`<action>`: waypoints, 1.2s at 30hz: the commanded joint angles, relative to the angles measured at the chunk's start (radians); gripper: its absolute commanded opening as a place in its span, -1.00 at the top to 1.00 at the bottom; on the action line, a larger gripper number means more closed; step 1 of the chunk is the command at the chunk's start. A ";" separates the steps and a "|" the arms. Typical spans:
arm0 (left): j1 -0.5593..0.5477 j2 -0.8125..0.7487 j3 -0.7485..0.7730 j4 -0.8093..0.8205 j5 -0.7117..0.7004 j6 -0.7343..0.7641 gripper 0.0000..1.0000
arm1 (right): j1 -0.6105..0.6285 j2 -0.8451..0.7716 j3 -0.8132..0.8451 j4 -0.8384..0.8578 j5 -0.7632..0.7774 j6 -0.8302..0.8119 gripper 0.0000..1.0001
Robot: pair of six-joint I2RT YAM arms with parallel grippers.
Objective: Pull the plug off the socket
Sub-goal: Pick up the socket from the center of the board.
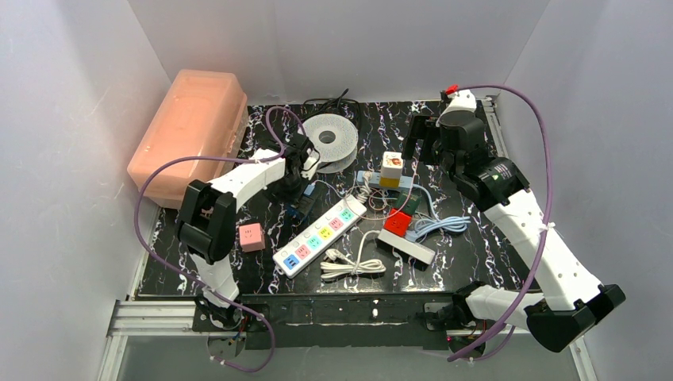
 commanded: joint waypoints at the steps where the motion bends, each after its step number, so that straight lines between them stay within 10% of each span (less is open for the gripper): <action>1: -0.004 0.015 0.010 -0.065 0.034 -0.063 -0.96 | 0.003 -0.020 -0.011 0.053 -0.003 0.007 -0.85; 20: -0.010 0.119 -0.012 0.128 0.029 -0.051 -0.95 | 0.004 0.001 0.010 0.064 -0.021 -0.006 -0.86; 30: -0.007 0.069 -0.049 0.116 0.037 0.012 0.96 | 0.004 -0.009 0.004 0.056 -0.001 -0.013 -0.87; 36: 0.002 -0.045 0.017 0.049 0.043 0.136 1.00 | -0.006 -0.010 0.002 0.067 -0.066 -0.012 -0.93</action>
